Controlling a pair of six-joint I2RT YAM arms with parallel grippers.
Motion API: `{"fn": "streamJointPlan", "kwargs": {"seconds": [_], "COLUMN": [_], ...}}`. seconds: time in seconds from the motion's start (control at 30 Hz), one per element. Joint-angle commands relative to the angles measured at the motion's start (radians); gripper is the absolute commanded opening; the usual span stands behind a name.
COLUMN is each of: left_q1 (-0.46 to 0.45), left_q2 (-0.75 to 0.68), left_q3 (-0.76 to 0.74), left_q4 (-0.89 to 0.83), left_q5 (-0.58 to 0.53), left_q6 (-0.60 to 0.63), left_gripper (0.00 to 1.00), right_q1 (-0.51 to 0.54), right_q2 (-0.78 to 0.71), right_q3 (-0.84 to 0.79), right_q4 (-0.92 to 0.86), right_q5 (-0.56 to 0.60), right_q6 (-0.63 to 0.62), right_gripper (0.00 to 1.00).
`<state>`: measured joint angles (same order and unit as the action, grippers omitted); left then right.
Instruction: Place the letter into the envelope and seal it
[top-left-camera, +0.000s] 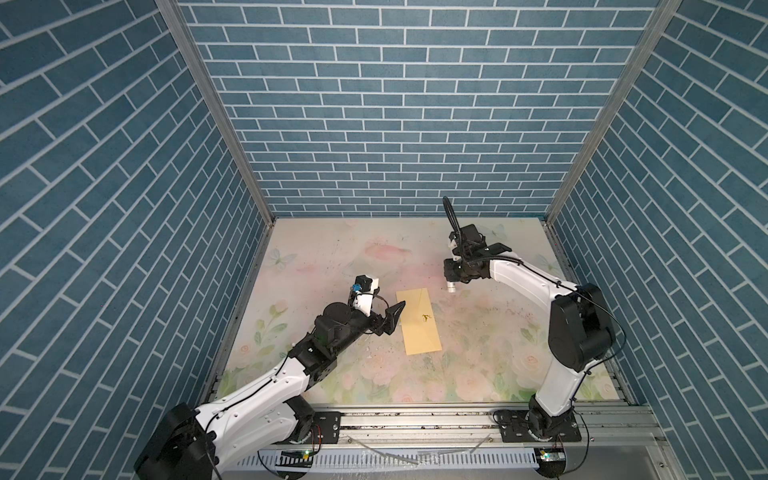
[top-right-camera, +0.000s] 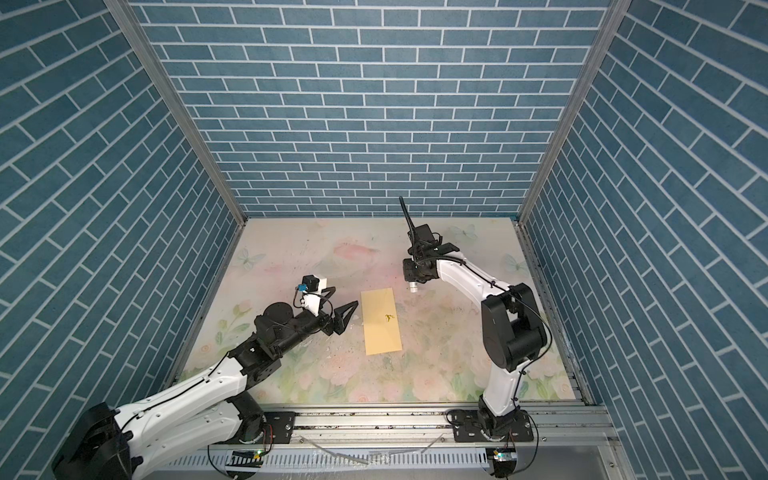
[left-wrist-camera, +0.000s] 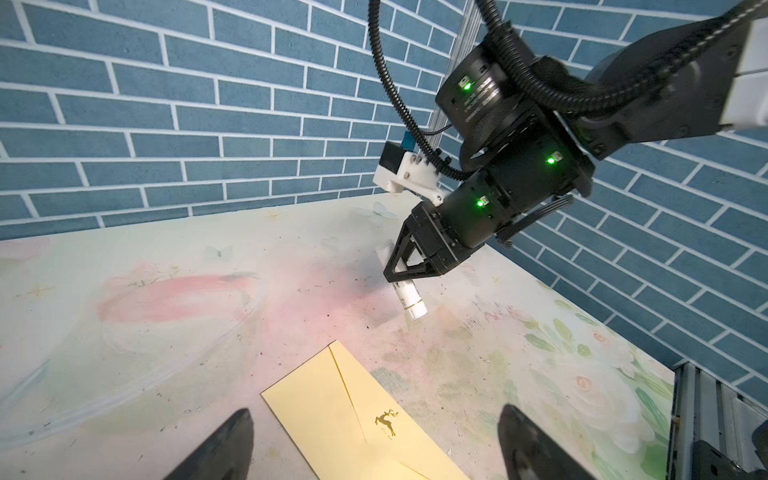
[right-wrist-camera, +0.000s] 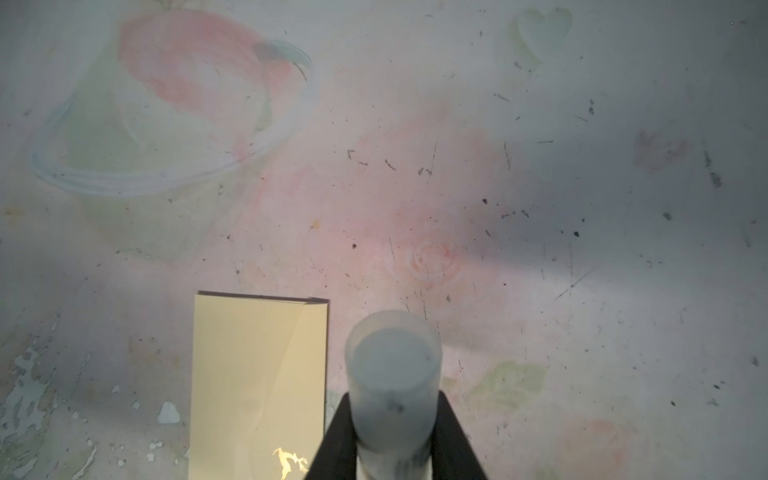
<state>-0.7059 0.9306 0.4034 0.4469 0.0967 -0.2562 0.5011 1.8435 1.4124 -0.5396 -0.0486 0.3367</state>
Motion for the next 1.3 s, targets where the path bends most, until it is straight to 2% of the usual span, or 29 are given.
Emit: {"fn": "streamJointPlan", "kwargs": {"seconds": [0.0, 0.5, 1.27], "left_q1": [0.005, 0.005, 0.005], "left_q2": [-0.017, -0.034, -0.023], "left_q3": [-0.015, -0.021, -0.035], "left_q4": [-0.018, -0.025, -0.002], "left_q5": [-0.012, -0.017, -0.018], "left_q6": [0.007, -0.001, -0.017], "left_gripper": [0.94, 0.97, 0.99], "right_q1": [-0.022, -0.083, -0.105], "right_q2": [0.060, 0.257, 0.342], "right_q3": [0.068, 0.169, 0.212], "right_q4": [-0.042, -0.056, -0.079], "right_q5": [-0.033, -0.074, -0.083], "right_q6": [0.027, 0.038, 0.071], "right_gripper": [0.00, 0.00, 0.01]}}
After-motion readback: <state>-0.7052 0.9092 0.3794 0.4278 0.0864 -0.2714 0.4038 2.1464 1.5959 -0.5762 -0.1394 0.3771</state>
